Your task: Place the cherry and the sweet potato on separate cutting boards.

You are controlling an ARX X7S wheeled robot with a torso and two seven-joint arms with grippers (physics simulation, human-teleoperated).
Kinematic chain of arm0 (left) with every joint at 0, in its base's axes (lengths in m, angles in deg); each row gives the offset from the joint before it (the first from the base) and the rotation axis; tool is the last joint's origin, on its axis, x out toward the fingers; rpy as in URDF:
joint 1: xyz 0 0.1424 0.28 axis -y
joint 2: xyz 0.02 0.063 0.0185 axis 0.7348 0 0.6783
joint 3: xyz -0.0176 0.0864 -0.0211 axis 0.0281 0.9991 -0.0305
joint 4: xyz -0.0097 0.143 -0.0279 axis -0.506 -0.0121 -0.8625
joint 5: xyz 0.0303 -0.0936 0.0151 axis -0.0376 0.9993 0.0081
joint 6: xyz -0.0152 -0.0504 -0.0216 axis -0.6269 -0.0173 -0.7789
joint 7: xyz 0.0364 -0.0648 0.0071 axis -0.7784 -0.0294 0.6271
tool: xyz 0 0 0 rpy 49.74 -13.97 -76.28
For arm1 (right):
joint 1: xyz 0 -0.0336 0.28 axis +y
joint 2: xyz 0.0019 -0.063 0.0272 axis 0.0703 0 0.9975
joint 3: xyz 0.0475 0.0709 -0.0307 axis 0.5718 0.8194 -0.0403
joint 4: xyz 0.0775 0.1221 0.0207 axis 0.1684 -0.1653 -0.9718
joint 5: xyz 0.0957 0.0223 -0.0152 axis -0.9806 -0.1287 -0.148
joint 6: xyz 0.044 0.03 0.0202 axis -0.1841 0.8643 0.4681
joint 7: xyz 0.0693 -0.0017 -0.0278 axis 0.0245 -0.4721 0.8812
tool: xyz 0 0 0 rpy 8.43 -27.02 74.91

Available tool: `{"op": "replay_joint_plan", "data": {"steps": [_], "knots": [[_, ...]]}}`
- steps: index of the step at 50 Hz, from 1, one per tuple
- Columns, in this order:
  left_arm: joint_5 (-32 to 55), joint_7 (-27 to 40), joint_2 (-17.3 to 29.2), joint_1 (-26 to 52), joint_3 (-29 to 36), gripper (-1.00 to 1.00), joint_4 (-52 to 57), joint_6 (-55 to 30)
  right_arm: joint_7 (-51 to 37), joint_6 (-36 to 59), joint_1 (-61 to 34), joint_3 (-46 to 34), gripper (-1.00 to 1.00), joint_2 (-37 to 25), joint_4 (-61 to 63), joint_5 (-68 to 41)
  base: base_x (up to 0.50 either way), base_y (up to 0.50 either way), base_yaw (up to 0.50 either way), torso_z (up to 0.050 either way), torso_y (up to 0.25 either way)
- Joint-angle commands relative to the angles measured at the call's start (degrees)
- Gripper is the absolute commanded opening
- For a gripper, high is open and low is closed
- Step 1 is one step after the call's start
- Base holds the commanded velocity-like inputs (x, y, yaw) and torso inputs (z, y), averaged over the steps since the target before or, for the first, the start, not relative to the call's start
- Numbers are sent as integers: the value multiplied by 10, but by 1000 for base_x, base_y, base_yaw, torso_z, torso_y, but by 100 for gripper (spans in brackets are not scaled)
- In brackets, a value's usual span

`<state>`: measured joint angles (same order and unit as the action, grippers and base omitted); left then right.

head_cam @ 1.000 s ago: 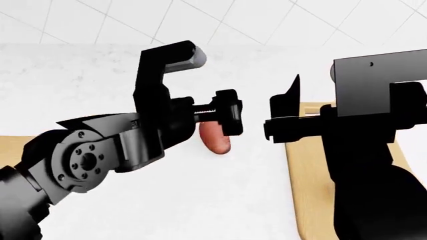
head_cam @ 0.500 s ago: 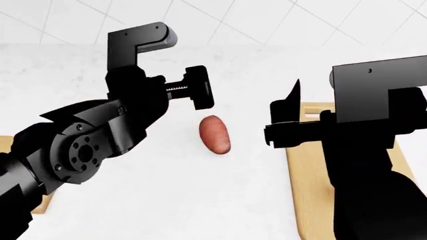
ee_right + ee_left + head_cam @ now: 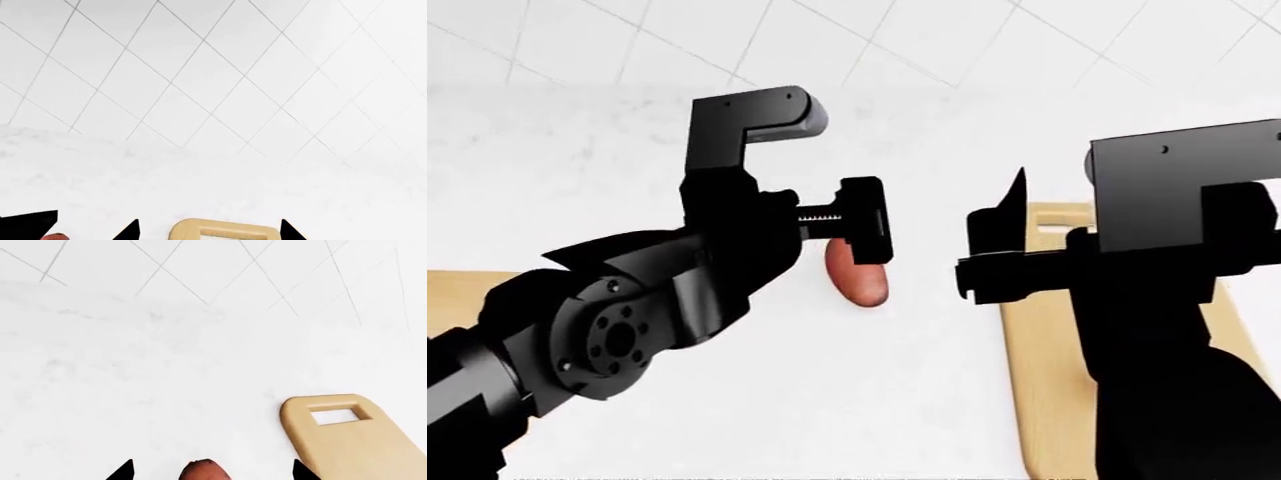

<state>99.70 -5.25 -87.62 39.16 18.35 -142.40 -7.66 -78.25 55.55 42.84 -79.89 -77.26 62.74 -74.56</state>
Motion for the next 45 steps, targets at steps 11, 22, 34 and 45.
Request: {"op": "replay_joint_plan", "data": {"steps": [11, 22, 34, 45], "knots": [[-6, 8, 0, -18, -1, 100, 21, -3, 0, -4, 12, 4, 100, -4, 3, -6, 0, 0, 0, 13, -178], [-18, -5, 0, -17, -1, 100, 29, -20, 0, -12, 15, -2, 100, -2, -1, -5, 0, 0, 0, 14, -162], [-26, -9, 0, -13, -3, 100, 38, -59, 0, -21, 25, 1, 100, -3, -3, -7, 0, 0, 0, 7, -54], [-28, 4, 0, 4, -4, -100, 51, -48, -2, -19, 25, 6, 100, -3, 2, -11, 0, 0, 0, 0, 0]]}}
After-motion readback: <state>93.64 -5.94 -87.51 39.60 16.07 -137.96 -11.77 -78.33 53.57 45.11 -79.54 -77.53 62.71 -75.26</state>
